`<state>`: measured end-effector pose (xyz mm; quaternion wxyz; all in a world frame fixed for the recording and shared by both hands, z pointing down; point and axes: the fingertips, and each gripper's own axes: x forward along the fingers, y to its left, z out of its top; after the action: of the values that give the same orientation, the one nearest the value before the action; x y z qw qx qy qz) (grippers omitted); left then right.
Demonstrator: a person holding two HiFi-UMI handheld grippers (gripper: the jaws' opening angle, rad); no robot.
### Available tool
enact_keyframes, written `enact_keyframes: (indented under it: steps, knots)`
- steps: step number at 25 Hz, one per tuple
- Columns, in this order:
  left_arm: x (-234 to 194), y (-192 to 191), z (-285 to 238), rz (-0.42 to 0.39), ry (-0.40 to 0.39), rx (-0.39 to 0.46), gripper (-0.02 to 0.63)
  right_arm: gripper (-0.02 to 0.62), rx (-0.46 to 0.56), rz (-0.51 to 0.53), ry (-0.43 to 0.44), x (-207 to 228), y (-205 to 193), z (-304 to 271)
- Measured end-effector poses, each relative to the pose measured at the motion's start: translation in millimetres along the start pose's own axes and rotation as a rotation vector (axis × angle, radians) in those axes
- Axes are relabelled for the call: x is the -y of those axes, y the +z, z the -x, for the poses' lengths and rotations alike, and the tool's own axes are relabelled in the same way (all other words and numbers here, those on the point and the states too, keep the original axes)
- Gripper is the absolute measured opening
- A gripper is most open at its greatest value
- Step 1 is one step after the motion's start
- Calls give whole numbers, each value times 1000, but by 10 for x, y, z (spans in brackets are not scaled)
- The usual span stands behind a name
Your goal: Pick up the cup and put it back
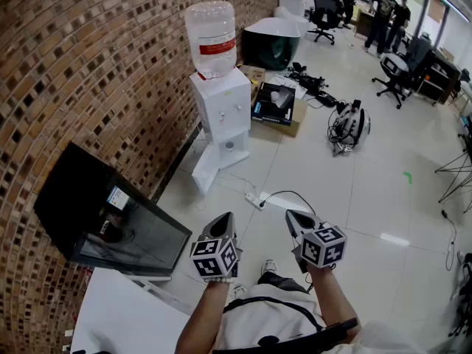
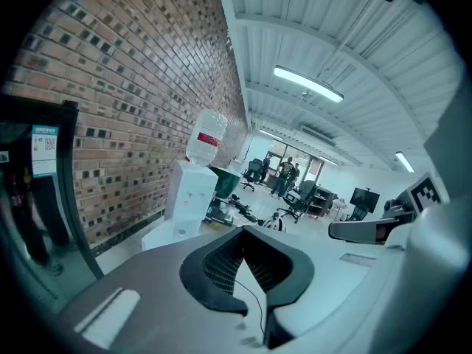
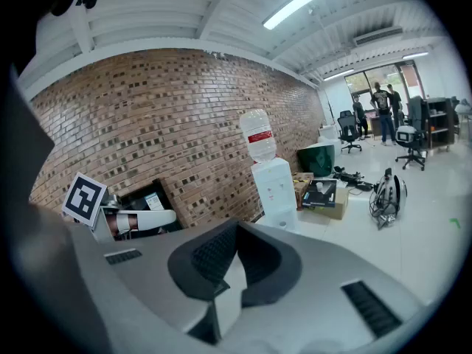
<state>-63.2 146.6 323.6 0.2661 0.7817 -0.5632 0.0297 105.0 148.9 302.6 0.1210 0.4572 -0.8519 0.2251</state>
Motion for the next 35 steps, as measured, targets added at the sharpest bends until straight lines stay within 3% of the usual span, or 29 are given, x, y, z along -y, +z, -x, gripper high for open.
enact_keyframes:
  steps: [20,35]
  knots:
    - [-245,-146,93,22,10,-35,0,11,5,-29,-14,-81,-120,-37]
    - [-93,99,-1041,16,84,-55,0,11,39,-84,70,955,307,-574]
